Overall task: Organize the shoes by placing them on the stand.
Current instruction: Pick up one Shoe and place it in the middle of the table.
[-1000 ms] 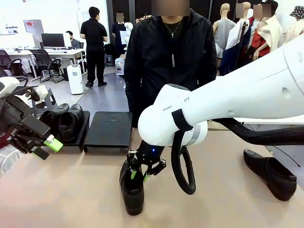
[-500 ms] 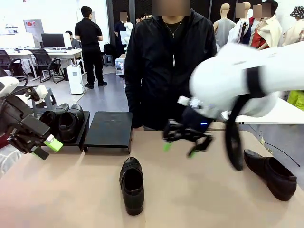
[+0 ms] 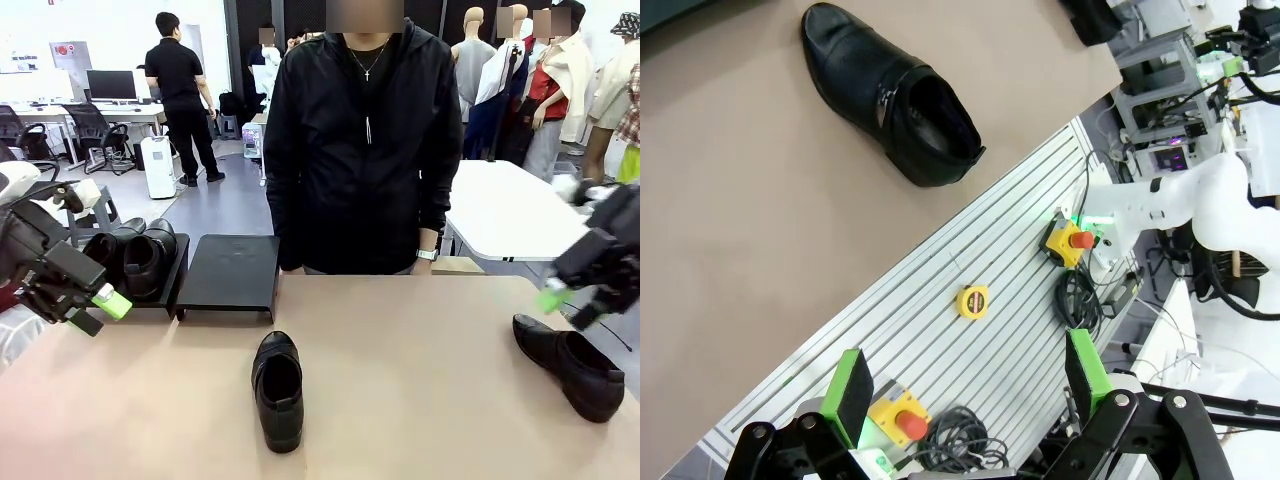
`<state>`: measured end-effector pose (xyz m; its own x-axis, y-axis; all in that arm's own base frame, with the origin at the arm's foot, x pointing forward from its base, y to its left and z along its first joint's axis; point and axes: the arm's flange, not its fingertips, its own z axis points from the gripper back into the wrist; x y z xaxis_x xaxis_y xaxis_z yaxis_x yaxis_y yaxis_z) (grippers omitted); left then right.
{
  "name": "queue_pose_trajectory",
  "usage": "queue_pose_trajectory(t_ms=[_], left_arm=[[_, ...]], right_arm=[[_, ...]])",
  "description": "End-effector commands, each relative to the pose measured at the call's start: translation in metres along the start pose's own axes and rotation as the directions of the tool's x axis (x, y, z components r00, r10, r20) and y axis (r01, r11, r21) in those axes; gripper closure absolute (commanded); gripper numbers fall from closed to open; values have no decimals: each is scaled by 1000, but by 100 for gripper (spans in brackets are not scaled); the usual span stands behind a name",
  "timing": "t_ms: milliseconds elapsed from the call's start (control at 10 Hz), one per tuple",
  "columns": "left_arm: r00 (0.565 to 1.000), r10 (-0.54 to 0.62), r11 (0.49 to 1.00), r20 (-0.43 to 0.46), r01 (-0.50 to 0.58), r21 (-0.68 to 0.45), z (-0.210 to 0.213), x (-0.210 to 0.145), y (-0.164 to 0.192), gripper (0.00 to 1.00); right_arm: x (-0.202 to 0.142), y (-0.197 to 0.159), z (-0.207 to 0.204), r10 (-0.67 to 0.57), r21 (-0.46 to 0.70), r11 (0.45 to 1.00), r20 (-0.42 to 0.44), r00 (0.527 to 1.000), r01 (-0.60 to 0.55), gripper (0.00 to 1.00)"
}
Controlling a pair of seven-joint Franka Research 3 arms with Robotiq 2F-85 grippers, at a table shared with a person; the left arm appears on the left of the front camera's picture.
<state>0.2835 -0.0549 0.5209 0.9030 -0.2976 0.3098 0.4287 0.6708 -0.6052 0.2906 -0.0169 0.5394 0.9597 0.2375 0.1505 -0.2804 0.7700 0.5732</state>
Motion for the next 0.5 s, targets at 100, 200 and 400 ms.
queue_pose_trajectory(t_ms=[100,200,400], left_arm=[[1000,-18,999,6,19,-27,0,1,1,0],[1000,-18,999,6,19,-27,0,1,1,0],[1000,-18,999,6,19,-27,0,1,1,0]], right_arm=[[-39,-28,13,-39,97,995,288,957,11,0],[-37,-35,7,-49,132,991,338,940,4,0],[-41,-33,32,-79,103,993,257,963,54,0]])
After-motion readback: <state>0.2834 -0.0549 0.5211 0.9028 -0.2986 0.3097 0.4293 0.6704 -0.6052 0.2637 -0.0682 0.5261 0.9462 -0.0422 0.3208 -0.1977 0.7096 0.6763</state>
